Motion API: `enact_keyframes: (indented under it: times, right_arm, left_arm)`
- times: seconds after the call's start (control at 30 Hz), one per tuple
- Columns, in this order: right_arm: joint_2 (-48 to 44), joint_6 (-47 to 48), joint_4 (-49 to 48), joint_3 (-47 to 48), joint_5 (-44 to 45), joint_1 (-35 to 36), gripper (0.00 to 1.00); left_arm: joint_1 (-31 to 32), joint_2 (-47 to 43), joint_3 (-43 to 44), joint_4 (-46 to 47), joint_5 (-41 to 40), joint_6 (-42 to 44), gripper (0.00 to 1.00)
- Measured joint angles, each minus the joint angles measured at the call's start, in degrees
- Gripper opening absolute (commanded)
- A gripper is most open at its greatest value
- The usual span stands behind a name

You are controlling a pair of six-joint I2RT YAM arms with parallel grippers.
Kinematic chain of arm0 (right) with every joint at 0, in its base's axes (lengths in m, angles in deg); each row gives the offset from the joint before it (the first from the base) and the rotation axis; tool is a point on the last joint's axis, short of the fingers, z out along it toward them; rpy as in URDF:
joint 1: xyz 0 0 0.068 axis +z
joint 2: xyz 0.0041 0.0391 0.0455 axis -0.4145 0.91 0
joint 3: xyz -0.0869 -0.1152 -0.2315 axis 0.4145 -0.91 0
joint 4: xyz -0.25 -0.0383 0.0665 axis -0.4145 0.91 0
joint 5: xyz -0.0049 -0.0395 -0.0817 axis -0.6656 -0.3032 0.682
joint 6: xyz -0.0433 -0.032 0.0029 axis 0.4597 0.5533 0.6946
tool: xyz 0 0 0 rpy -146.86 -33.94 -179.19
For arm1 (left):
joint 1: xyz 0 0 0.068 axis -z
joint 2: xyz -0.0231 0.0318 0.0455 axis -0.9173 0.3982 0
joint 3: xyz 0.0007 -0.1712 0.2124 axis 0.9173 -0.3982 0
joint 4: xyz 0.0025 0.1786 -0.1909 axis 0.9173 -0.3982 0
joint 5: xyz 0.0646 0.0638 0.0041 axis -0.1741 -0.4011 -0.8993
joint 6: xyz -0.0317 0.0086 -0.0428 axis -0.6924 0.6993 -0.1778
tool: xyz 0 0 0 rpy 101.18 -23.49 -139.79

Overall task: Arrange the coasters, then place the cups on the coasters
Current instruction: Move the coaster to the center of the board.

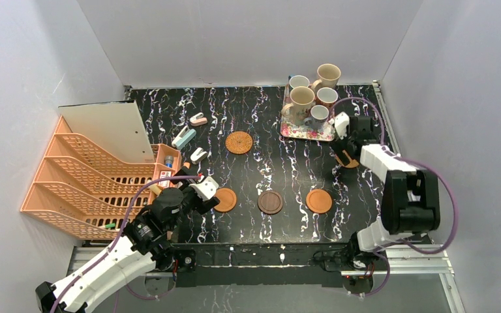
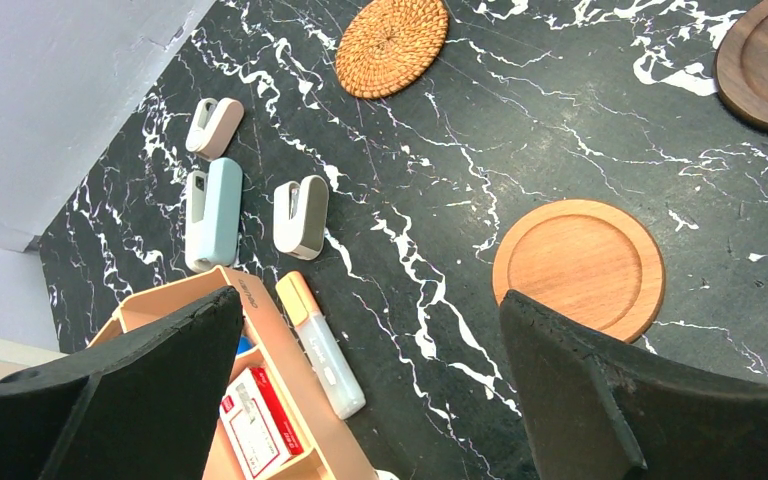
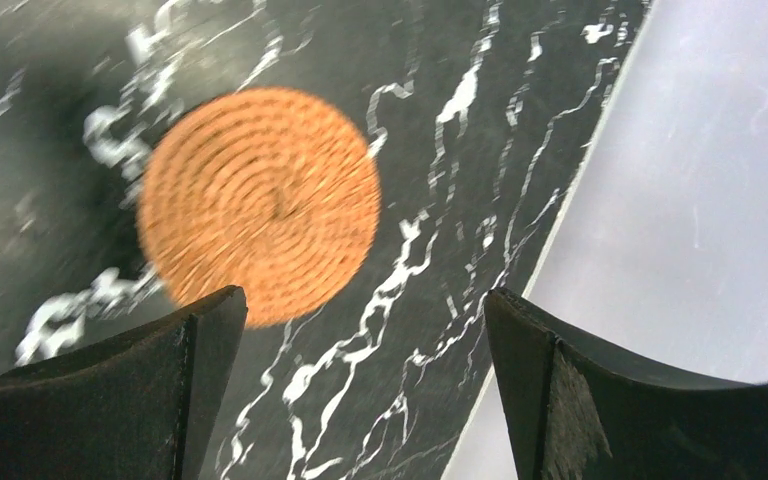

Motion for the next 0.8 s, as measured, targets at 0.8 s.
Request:
enact_keyframes:
  times: [0.8]
  right_arm:
    - [5.03, -1.86, -3.21, -0.28, -3.06, 7.15, 0.98]
  left_arm:
    - [0.0, 0.48, 0.0, 0.0, 0.26, 0.17, 0.98]
